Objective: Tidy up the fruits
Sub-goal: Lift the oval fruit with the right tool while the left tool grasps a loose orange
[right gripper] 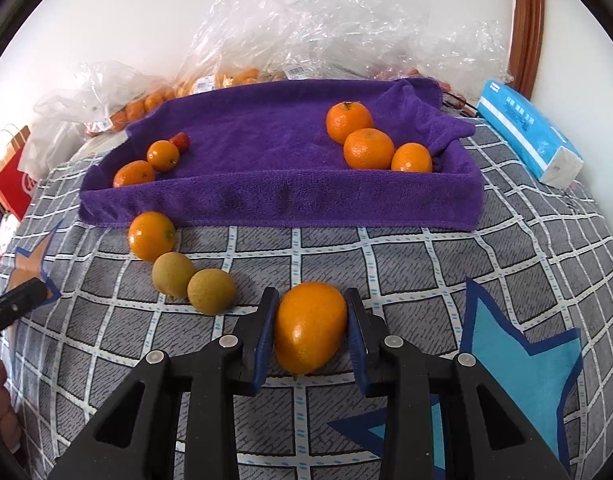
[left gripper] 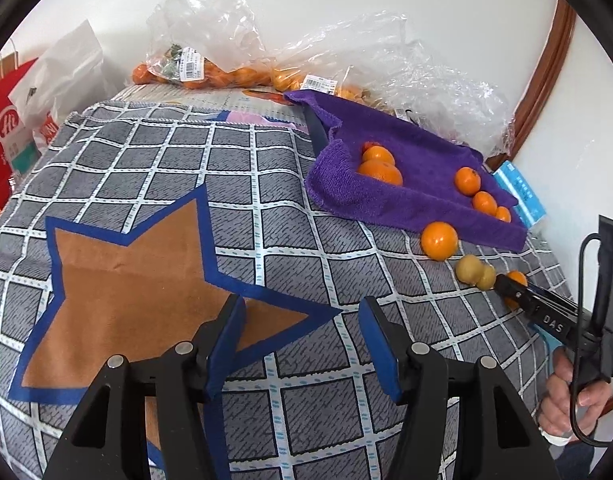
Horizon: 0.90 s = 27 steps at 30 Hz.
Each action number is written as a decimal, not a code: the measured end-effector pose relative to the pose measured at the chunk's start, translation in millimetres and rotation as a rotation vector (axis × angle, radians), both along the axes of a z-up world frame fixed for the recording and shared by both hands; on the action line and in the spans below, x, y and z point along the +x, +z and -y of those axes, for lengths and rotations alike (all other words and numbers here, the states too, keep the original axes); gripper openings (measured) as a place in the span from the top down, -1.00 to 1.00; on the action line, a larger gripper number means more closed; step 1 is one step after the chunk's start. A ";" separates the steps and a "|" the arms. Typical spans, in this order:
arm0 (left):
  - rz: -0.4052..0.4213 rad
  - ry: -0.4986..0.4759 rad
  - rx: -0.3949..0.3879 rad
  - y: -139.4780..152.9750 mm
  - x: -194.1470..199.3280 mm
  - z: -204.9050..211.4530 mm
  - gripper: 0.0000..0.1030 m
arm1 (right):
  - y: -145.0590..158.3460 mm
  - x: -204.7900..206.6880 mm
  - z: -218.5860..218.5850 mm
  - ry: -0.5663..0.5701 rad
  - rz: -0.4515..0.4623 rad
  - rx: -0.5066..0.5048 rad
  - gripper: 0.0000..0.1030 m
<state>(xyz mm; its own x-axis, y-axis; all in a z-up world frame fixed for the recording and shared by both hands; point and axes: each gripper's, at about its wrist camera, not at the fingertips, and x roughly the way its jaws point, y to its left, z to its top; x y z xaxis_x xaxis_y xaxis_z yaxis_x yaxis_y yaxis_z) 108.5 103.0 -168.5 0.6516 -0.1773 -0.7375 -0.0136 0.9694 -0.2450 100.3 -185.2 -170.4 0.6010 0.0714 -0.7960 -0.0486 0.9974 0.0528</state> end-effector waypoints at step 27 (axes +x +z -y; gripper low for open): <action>-0.065 -0.096 -0.058 9.4 76.1 110.6 -0.04 | 12.7 -20.7 63.2 -0.049 0.035 0.033 0.36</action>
<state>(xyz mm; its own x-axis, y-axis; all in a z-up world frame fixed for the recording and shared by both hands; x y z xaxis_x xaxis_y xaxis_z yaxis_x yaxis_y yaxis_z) 184.6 -7.7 -159.1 0.5811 -0.2801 -0.7641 0.0610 0.9513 -0.3023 79.6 -248.4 -157.7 0.6320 0.0672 -0.7721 -0.0022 0.9964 0.0849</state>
